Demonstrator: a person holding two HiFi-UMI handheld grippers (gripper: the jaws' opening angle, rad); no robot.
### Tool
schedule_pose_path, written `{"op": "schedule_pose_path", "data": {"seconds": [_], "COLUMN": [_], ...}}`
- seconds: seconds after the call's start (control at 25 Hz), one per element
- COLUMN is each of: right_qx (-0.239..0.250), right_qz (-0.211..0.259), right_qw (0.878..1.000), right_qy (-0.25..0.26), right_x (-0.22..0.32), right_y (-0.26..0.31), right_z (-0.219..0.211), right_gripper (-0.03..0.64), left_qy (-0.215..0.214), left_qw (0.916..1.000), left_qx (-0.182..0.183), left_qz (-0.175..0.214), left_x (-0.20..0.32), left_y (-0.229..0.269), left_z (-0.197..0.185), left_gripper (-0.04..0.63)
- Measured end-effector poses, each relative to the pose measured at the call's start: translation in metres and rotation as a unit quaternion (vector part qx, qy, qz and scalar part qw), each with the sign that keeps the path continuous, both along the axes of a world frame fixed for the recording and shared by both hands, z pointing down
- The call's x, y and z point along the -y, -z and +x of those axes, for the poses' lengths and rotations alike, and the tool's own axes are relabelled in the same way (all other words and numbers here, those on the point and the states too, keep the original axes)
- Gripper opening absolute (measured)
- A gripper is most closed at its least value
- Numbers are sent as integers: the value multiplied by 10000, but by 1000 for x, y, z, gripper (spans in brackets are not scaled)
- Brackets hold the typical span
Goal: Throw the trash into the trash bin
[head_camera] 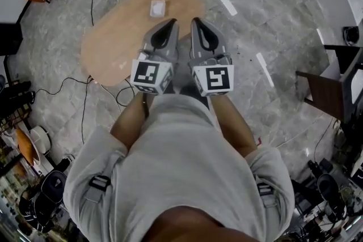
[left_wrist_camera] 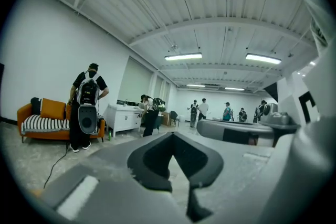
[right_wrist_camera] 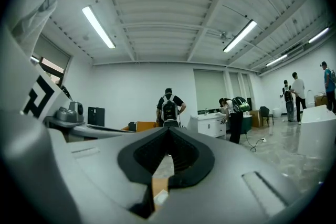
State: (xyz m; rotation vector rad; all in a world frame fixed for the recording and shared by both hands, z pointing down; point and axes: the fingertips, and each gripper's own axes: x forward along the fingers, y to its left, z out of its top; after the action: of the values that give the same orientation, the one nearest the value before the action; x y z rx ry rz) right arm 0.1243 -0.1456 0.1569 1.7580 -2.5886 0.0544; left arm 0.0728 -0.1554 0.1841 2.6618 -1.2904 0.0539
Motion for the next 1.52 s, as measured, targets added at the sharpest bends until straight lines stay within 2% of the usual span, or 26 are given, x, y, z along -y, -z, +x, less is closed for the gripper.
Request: {"op": "schedule_pose_path", "data": {"seconds": [0.36, 0.52, 0.68, 0.84, 0.96, 1.08, 1.28, 1.52], "right_qx": [22, -76, -161, -266, -332, -292, -316, -288], "right_qz": [-285, -442, -718, -1018, -1312, -1456, -1654, -2034], "right_qw": [9985, 9975, 9965, 9944, 9906, 9886, 9849, 9776], "right_qy": [476, 540, 389, 137, 202, 228, 389, 457], "right_x": [57, 77, 100, 116, 126, 141, 166, 191], "right_y": [-17, -32, -58, -88, -120, -157, -215, -285], "right_z": [-98, -140, -163, -165, -162, -153, -146, -134], "right_gripper": [8, 8, 8, 8, 8, 8, 8, 8], "left_qy": [404, 411, 302, 6, -44, 57, 244, 428], "left_qw": [9987, 9977, 9965, 9943, 9919, 9891, 9857, 9775], "left_qx": [-55, -138, -117, -97, 26, 135, 72, 357], "left_qz": [-299, -526, -775, -1062, -1271, -1463, -1664, -2035], "left_x": [53, 73, 93, 106, 121, 138, 160, 180], "left_y": [-19, -37, -58, -87, -123, -165, -220, -296], "left_z": [-93, -134, -161, -166, -160, -155, -152, -153], "left_gripper": [18, 18, 18, 18, 18, 18, 18, 18]}}
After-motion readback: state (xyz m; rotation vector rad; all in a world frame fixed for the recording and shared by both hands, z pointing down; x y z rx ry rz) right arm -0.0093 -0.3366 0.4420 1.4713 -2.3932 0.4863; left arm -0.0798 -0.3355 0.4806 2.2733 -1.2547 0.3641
